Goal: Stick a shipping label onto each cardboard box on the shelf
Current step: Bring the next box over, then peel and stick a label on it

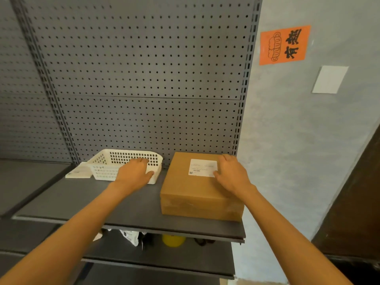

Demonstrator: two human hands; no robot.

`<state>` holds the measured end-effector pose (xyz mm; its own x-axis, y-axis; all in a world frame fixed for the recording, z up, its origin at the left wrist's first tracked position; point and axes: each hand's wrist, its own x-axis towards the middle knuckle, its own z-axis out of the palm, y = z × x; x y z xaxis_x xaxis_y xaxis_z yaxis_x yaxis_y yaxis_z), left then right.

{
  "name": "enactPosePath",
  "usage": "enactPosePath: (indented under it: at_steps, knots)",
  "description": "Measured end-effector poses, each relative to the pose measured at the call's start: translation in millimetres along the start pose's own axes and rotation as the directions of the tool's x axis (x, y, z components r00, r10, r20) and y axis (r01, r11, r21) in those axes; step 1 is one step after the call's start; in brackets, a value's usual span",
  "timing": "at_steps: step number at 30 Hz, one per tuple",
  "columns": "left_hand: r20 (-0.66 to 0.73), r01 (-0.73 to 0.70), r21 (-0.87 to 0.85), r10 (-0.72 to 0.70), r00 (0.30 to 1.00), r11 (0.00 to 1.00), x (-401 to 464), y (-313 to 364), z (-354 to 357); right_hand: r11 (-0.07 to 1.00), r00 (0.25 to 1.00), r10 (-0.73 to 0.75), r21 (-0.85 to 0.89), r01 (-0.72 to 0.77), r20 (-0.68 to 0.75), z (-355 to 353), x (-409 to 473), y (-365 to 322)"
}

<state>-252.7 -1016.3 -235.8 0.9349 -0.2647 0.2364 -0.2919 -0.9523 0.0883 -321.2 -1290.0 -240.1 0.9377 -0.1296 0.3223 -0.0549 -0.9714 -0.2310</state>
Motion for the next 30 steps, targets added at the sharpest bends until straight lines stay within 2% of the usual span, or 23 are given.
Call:
enactPosePath:
  at_steps: [4, 9, 20, 26, 30]
  knots:
    - [0.019, -0.031, 0.157, 0.028, 0.999, 0.987, -24, -52, -12, 0.968, 0.984, -0.179, -0.175, 0.18, 0.024, 3, -1, -51]
    - [0.019, 0.016, 0.247, -0.022, 1.0, 0.969, -70, -132, -35, 0.918, 0.944, -0.319, -0.222, 0.329, 0.079, 16, -6, -144]
    - [-0.069, 0.264, 0.332, -0.255, 0.964, 0.906, -242, -337, -104, 0.807, 0.811, -0.579, -0.083, 0.584, 0.083, 54, -61, -406]
    - [-0.099, 0.425, 0.333, -0.417, 0.903, 0.841, -330, -420, -127, 0.703, 0.703, -0.702, -0.051, 0.71, 0.114, 75, -91, -514]
    - [-0.108, 0.484, 0.362, -0.479, 0.871, 0.797, -370, -462, -132, 0.642, 0.639, -0.761, -0.007, 0.767, 0.112, 85, -99, -574]
